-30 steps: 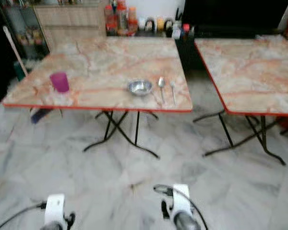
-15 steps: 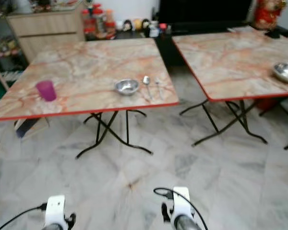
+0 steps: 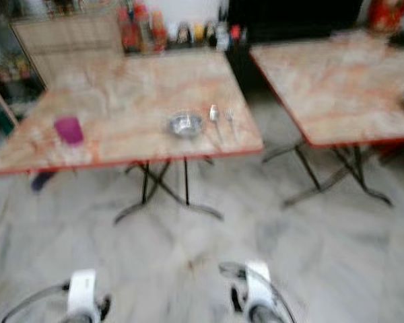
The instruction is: Setting the table
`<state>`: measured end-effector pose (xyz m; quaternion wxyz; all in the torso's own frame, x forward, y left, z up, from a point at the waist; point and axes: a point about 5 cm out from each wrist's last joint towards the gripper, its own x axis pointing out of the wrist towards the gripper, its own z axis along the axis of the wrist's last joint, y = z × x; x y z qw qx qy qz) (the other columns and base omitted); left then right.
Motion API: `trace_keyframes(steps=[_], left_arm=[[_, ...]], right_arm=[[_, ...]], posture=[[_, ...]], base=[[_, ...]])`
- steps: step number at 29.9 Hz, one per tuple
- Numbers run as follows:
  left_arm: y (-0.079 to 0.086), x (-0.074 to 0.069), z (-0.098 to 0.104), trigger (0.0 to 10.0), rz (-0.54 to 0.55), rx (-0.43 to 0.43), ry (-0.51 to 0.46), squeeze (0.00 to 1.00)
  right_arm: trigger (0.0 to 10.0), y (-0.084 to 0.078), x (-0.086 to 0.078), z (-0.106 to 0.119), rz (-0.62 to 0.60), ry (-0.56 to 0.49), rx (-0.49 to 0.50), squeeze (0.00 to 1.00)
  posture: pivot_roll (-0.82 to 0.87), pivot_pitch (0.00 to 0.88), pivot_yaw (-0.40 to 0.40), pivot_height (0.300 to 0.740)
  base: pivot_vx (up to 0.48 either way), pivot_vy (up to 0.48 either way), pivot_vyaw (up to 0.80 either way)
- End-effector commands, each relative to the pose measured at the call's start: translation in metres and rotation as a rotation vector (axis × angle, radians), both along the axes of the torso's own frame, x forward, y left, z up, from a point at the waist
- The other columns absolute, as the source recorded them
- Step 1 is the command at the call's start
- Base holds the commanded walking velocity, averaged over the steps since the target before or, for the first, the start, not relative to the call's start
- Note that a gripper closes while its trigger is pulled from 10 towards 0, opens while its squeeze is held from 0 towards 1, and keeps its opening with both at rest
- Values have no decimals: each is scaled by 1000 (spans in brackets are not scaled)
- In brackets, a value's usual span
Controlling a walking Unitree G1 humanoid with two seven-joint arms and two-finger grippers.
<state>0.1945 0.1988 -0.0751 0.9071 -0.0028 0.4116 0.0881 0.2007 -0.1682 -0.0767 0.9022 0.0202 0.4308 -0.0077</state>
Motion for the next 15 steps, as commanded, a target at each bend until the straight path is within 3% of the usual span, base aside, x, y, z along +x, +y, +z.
trace_keyframes(steps=[1, 3, 15], left_arm=[[4, 2, 2, 10000, 2, 11, -4, 0], [4, 2, 2, 10000, 0, 10, -5, 0], [2, 2, 1, 10000, -7, 10, -5, 0]], right_arm=[[10000, 7, 0, -1, 7, 2, 19, 0], [10000, 8, 0, -1, 10, 4, 18, 0], [10000, 7, -1, -1, 26, 6, 6, 0]], posture=[[32, 0, 24, 731], [32, 0, 24, 731], [28, 0, 21, 731]], base=[[341, 0, -594], [345, 0, -594], [352, 0, 0]])
